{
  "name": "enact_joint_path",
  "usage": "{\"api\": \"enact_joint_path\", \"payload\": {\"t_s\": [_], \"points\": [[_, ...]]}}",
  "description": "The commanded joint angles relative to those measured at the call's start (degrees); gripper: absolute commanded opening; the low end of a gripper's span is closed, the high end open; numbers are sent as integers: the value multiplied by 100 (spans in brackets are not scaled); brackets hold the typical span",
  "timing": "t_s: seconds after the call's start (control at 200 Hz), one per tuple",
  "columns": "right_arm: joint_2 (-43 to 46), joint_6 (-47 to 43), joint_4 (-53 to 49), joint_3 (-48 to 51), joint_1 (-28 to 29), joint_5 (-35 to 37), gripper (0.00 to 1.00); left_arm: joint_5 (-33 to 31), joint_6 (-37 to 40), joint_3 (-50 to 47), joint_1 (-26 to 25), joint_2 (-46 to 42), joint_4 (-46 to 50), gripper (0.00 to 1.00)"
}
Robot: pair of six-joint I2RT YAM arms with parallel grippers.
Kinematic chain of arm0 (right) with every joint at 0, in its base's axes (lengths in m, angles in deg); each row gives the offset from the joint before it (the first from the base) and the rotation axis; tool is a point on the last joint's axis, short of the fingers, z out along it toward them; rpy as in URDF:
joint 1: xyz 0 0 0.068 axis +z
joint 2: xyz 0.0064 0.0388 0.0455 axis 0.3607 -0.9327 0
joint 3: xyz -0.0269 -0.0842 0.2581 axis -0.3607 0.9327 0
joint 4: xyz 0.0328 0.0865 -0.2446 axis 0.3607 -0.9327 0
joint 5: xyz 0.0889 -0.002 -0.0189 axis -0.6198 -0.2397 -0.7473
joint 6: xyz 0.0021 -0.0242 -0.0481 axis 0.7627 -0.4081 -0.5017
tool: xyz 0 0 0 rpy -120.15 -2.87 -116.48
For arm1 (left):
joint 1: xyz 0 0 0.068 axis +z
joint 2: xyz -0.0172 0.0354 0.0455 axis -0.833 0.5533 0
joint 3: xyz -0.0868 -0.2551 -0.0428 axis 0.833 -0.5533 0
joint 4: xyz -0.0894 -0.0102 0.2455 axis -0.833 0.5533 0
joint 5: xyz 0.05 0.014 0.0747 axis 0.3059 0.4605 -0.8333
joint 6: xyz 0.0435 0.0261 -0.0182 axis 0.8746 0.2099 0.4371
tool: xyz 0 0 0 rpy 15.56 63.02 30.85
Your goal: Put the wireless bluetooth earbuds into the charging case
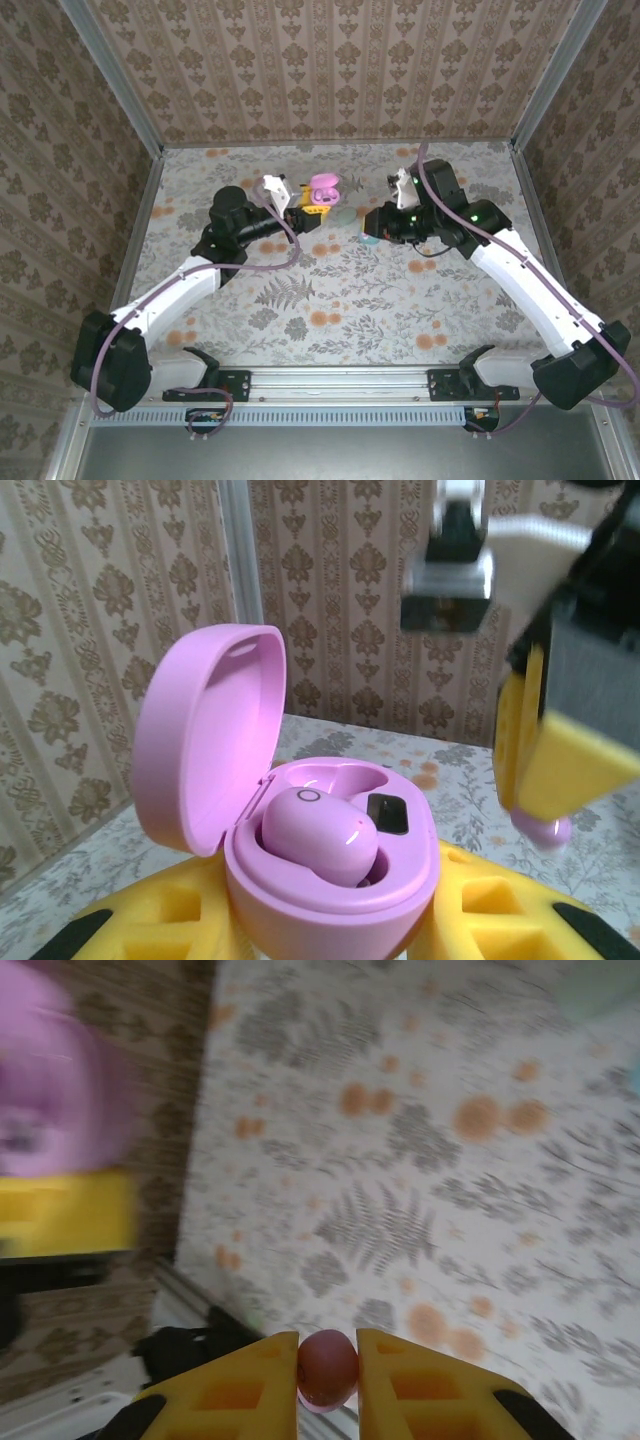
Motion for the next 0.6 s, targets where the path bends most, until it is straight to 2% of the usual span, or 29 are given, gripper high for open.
{"api": "enact_joint_path", "payload": {"t_s": [0.0,0.165,0.595], "points": [[-42,235,645,-346,-17,-753,21,494,39,105,6,109,-5,30],[-296,329,1170,-710,-9,-1050,21,835,52,278,-40,219,137,31],[-622,51,980,-897,-9,-720,21,1156,16,455,-104,241,278,31]]}}
